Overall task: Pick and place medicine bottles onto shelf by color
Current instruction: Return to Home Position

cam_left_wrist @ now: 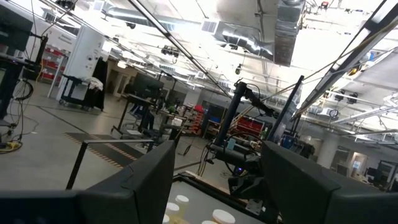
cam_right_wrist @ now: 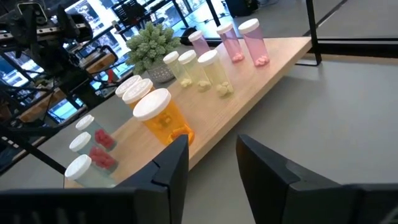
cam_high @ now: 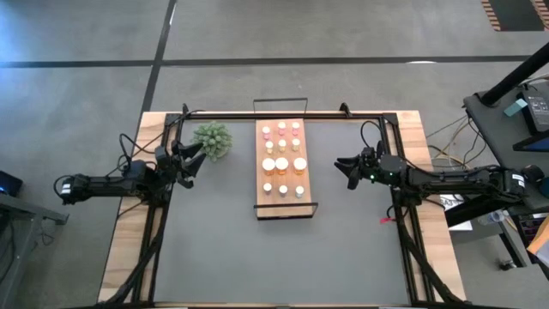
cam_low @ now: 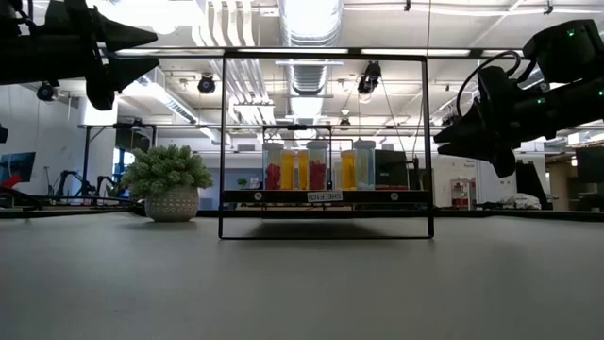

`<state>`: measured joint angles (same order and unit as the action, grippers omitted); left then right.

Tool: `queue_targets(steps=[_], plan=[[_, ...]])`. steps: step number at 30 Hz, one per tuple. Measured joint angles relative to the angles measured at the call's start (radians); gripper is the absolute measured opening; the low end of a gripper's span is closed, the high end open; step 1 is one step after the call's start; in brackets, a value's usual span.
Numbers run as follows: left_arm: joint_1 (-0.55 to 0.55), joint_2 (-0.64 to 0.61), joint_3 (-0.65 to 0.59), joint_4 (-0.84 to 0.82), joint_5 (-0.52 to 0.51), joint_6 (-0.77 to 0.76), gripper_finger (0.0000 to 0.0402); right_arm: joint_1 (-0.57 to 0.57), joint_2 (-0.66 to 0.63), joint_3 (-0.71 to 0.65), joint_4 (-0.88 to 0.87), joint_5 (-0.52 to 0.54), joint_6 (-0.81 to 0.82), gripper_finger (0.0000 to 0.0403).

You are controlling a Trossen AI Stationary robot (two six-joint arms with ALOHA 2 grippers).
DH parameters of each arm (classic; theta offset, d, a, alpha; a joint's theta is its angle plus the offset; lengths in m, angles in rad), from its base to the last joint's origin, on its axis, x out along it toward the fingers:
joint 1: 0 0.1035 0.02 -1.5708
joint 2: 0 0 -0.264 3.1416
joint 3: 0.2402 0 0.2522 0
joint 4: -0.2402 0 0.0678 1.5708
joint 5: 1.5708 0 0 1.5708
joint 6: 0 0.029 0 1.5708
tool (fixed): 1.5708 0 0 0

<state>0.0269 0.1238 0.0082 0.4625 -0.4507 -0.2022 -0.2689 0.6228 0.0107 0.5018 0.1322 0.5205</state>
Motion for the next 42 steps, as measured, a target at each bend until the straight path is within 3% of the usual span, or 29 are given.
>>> queue_targets(steps=[42], plan=[[0.0,0.0,0.0,0.0,0.0,0.0,0.0224,0.0,0.0,0.0,0.0,0.0,0.0,0.0134]])
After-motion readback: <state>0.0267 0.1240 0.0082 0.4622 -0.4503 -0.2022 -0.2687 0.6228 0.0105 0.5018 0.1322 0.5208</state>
